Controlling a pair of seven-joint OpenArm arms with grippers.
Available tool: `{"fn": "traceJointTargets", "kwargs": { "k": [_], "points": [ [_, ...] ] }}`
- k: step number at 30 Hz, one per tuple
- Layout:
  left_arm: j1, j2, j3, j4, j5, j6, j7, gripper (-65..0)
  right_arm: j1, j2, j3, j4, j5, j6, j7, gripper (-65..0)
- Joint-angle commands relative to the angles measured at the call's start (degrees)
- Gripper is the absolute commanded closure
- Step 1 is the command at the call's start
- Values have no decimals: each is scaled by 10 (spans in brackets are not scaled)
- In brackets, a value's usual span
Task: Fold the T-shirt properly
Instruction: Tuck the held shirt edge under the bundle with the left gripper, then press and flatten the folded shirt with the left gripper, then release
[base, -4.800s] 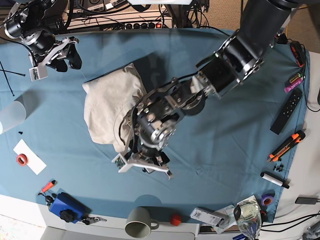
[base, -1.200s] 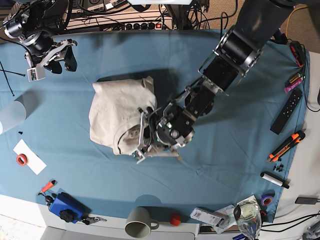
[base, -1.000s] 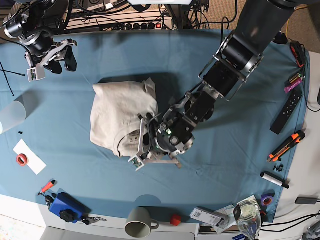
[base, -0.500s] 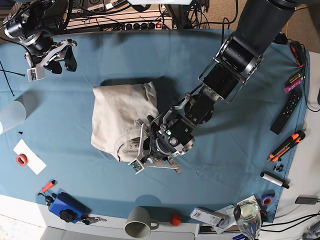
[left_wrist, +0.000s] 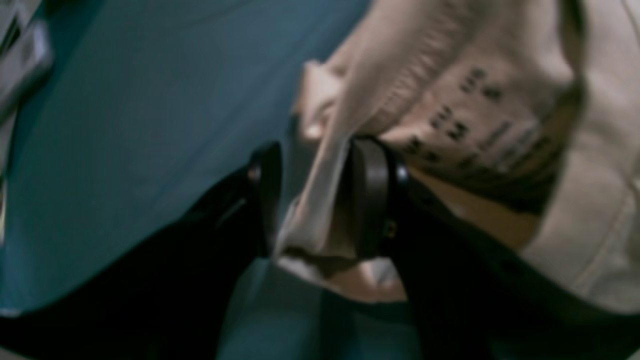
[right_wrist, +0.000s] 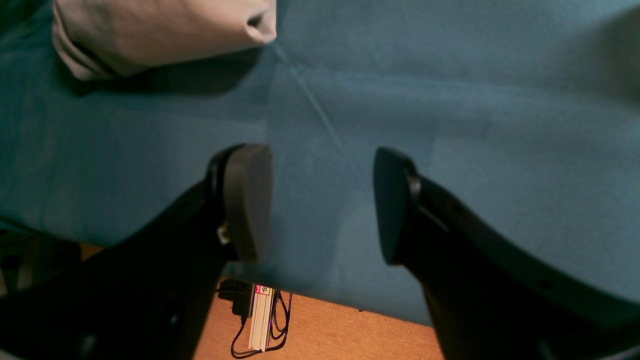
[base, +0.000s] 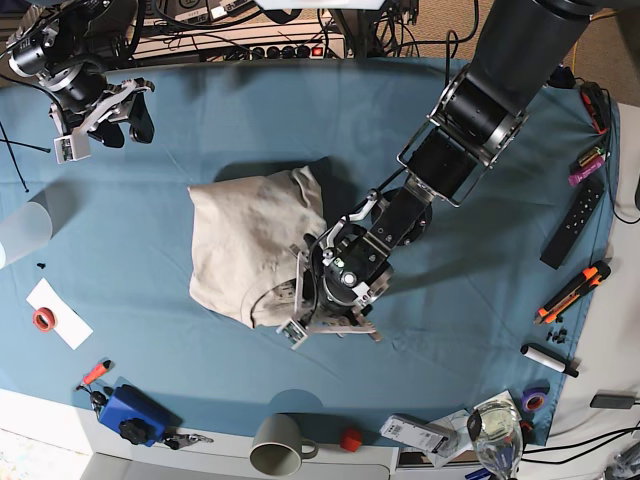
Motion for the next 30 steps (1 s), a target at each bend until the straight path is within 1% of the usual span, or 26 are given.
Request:
{"fn": "traceJointTargets", "kwargs": {
  "k": [1,5,6,7,10,12,14,17,20,23,25,26,27,29,30],
  "points": [
    [-22,6,-3,20,7,18,-8,-236,0,7,3,10,9,4,14,-320],
    [-23,6,-3,67,24,84,12,-236,0,7,3,10,9,4,14,-320],
    [-23,6,-3,84,28,92,19,-236,0,7,3,10,9,4,14,-320],
    [-23,6,-3,103,28,92,28,-236,0,7,3,10,9,4,14,-320],
    [-23,6,-3,154,15,87,66,-236,0,7,3,10,9,4,14,-320],
    [-23,8,-3,169,0,71,93,-236,0,7,3,10,9,4,14,-320],
    [-21,8,-3,165,-21,43,96,-236,0,7,3,10,9,4,14,-320],
    [-17,8,-3,149,-46,10,94,-236,0,7,3,10,9,4,14,-320],
    [-17,7,-3,140,-46,-13,92,-236,0,7,3,10,9,4,14,-320],
    [-17,8,-3,140,-46,-14,89,-237,0,7,3,10,9,4,14,-320],
    [-19,8,-3,140,-46,-5,92,-236,0,7,3,10,9,4,14,-320],
    [-21,9,-3,144,-46,11,105,-236,0,7,3,10,9,4,14,-320],
    [-23,9,-3,153,-46,19,123,-236,0,7,3,10,9,4,14,-320],
    [-23,9,-3,191,-52,17,160,-232,0,7,3,10,9,4,15,-320],
    [-23,9,-3,213,-65,12,179,-232,0,7,3,10,9,4,15,-320]
  ]
}}
